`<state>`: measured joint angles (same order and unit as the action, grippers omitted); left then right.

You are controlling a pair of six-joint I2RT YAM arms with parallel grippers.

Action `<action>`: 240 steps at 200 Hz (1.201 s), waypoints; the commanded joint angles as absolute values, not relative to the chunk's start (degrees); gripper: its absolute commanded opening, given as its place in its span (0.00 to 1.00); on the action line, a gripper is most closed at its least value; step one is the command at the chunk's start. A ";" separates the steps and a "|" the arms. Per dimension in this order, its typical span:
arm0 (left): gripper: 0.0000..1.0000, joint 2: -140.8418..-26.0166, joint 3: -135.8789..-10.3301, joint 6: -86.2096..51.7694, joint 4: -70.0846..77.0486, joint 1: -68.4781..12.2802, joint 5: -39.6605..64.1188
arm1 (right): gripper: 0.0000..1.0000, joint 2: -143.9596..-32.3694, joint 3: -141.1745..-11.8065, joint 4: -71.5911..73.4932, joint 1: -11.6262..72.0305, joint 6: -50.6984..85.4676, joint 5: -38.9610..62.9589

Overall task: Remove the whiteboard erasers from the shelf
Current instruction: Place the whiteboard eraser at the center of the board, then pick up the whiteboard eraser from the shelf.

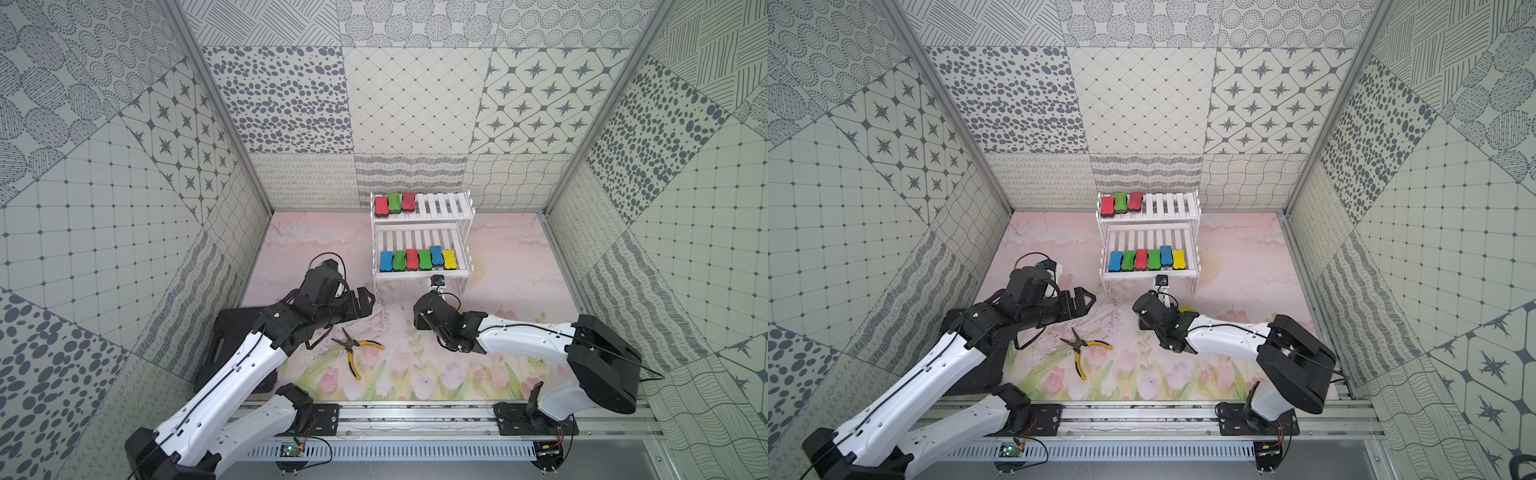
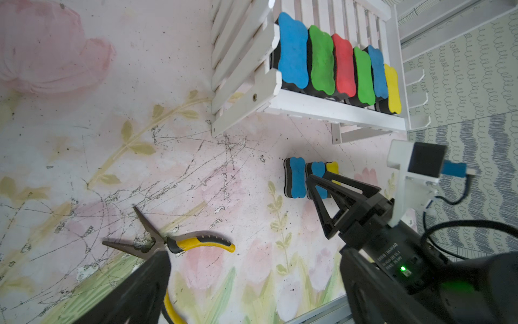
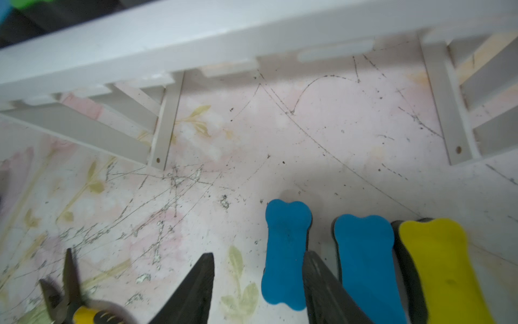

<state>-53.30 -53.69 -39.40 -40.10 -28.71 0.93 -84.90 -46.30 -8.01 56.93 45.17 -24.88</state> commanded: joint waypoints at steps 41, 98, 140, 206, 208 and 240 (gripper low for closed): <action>0.99 -53.96 -53.68 -38.53 -40.52 -28.56 1.76 | 0.56 -75.15 -61.93 -20.02 56.11 32.28 -21.88; 0.99 -54.10 -53.61 -38.18 -40.69 -28.49 1.93 | 0.56 -86.98 -87.51 -23.02 46.75 24.37 -15.25; 0.99 -54.10 -53.61 -38.06 -40.96 -28.39 1.82 | 0.56 -102.50 -108.99 -30.81 42.25 21.49 -16.65; 0.99 -54.05 -53.71 -38.04 -40.97 -28.27 1.53 | 0.54 -113.19 -124.47 -38.47 39.25 19.61 -17.89; 0.99 -54.05 -53.70 -38.03 -40.96 -28.29 1.64 | 0.53 -113.24 -124.57 -38.49 39.23 19.67 -17.85; 0.99 -54.14 -53.86 -38.05 -40.78 -28.21 1.92 | 0.52 -114.49 -125.39 -39.56 38.19 20.30 -16.34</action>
<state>-54.02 -53.69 -39.22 -40.10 -28.38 1.37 -113.60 -123.24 -38.59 38.83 20.51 -17.17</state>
